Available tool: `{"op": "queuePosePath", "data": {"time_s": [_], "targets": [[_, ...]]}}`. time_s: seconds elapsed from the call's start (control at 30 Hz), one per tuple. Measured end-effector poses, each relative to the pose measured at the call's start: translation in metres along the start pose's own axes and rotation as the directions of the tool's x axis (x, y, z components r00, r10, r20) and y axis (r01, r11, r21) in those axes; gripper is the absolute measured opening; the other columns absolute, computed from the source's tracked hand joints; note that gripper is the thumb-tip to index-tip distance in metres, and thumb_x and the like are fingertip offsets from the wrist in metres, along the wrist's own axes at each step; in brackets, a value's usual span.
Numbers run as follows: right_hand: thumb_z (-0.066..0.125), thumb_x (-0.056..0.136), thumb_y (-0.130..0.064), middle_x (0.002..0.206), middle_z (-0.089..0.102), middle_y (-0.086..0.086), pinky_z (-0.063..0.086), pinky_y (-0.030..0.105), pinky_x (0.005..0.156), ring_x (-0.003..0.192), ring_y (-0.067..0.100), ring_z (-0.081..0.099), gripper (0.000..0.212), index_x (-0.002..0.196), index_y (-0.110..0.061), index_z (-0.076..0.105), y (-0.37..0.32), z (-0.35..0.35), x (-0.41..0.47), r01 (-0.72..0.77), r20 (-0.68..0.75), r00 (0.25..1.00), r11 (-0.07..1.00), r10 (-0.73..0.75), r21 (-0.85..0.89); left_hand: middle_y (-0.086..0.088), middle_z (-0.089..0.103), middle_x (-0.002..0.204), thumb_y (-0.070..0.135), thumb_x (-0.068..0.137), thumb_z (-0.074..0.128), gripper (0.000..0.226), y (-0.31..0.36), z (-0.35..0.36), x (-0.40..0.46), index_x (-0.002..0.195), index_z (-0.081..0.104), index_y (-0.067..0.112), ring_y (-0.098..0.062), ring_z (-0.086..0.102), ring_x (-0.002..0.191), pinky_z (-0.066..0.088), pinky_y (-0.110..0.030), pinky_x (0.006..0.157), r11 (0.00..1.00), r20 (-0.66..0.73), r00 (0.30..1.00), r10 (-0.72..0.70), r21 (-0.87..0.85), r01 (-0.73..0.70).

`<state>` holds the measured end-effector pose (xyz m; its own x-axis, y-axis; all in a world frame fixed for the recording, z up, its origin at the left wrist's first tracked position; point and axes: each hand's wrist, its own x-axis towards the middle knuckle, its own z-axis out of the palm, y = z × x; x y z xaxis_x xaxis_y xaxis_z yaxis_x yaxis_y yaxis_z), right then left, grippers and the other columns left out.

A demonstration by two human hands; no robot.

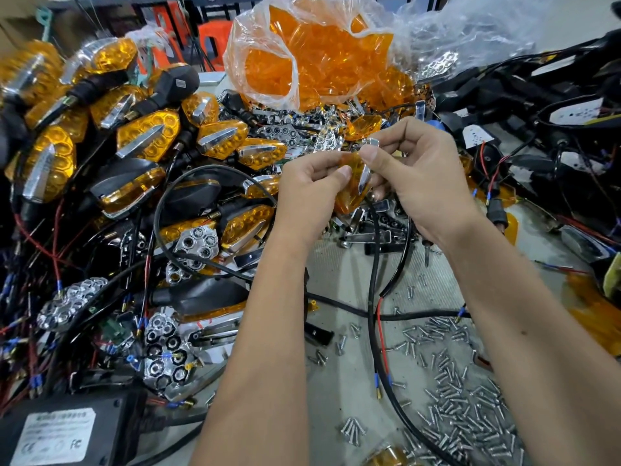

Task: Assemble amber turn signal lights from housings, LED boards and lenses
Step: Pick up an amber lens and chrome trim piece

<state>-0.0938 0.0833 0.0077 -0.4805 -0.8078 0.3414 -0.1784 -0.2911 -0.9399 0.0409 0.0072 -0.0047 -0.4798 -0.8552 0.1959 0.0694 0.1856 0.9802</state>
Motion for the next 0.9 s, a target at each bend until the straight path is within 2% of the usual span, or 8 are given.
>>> {"op": "queuePosePath", "data": {"time_s": [0.17,0.3,0.4,0.47,0.6,0.77,0.83,0.9], "targets": [[0.075,0.094,-0.013,0.078,0.061,0.008,0.051,0.025,0.05,0.058,0.013,0.06,0.017,0.098,-0.004,0.062,0.0024,0.0027,0.0005,-0.038,-0.049,0.998,0.998,0.04,0.041,0.01,0.075,0.073,0.002,0.099,0.062,0.021,0.0009,-0.0018,-0.0009,0.099,0.075,0.019,0.001,0.063,0.054,0.042,-0.01,0.043,0.997,-0.017,0.999,-0.036,-0.066,0.035],[0.077,0.094,-0.022,0.084,0.063,0.008,0.049,0.024,0.061,0.067,0.012,0.056,0.015,0.095,-0.013,0.065,0.0046,-0.0023,0.0026,-0.001,-0.039,0.999,0.989,-0.004,-0.145,0.009,0.075,0.072,0.0,0.099,0.061,0.03,0.0015,-0.0015,-0.0029,0.098,0.073,0.027,0.0,0.063,0.052,0.044,-0.011,0.045,0.999,0.003,0.999,0.048,-0.019,-0.048],[0.077,0.093,-0.02,0.088,0.065,0.007,0.052,0.024,0.069,0.076,0.011,0.057,0.015,0.098,-0.01,0.066,0.0035,-0.0018,0.0017,0.06,0.02,0.998,0.974,-0.057,-0.22,0.007,0.075,0.075,0.001,0.099,0.062,0.029,-0.0003,0.0,-0.0018,0.095,0.075,0.027,-0.005,0.067,0.062,0.051,-0.021,0.054,0.999,0.023,0.999,0.032,0.017,-0.033],[0.078,0.093,-0.02,0.085,0.064,0.005,0.05,0.022,0.066,0.072,0.009,0.057,0.016,0.098,-0.008,0.067,0.0041,0.0006,0.0012,0.041,-0.011,0.999,0.978,-0.044,-0.202,0.007,0.075,0.076,0.003,0.099,0.062,0.028,-0.0014,0.0014,-0.0012,0.094,0.075,0.027,-0.007,0.069,0.067,0.053,-0.023,0.059,1.0,0.03,0.999,0.018,0.011,-0.018],[0.076,0.095,-0.025,0.081,0.065,0.006,0.049,0.025,0.061,0.063,0.012,0.056,0.017,0.098,-0.01,0.068,0.0049,0.0019,0.002,-0.058,-0.113,0.992,0.996,0.051,-0.062,0.009,0.075,0.072,0.005,0.099,0.063,0.026,-0.0006,0.0026,-0.002,0.098,0.074,0.028,-0.002,0.062,0.053,0.043,-0.015,0.044,0.998,-0.01,1.0,0.025,-0.053,-0.025],[0.077,0.093,-0.028,0.089,0.067,0.003,0.055,0.03,0.078,0.081,0.012,0.059,0.014,0.094,-0.018,0.069,0.0062,0.0039,0.0018,-0.017,-0.14,0.99,0.998,0.008,-0.062,0.007,0.072,0.071,0.019,0.099,0.065,0.014,-0.0011,0.0013,-0.0032,0.103,0.076,0.026,-0.008,0.061,0.056,0.045,-0.02,0.045,0.988,0.039,0.999,-0.019,-0.156,0.025],[0.078,0.093,-0.027,0.09,0.066,0.002,0.054,0.033,0.083,0.084,0.013,0.058,0.013,0.093,-0.019,0.067,0.005,0.0033,0.0011,0.0,-0.145,0.989,0.998,-0.008,-0.055,0.004,0.072,0.074,0.028,0.092,0.074,0.009,-0.0001,0.0016,-0.0046,0.1,0.078,0.027,-0.011,0.062,0.061,0.048,-0.023,0.049,0.979,0.121,0.992,-0.018,-0.198,0.042],[0.078,0.093,-0.025,0.088,0.065,0.0,0.054,0.033,0.084,0.084,0.013,0.058,0.013,0.091,-0.019,0.066,0.0033,0.0022,0.0001,0.004,-0.14,0.99,0.999,-0.009,-0.033,0.003,0.075,0.078,0.024,0.085,0.081,0.015,-0.0011,0.0026,-0.0052,0.098,0.075,0.029,-0.011,0.063,0.065,0.05,-0.022,0.05,0.982,0.142,0.99,-0.003,-0.184,0.03]]}}
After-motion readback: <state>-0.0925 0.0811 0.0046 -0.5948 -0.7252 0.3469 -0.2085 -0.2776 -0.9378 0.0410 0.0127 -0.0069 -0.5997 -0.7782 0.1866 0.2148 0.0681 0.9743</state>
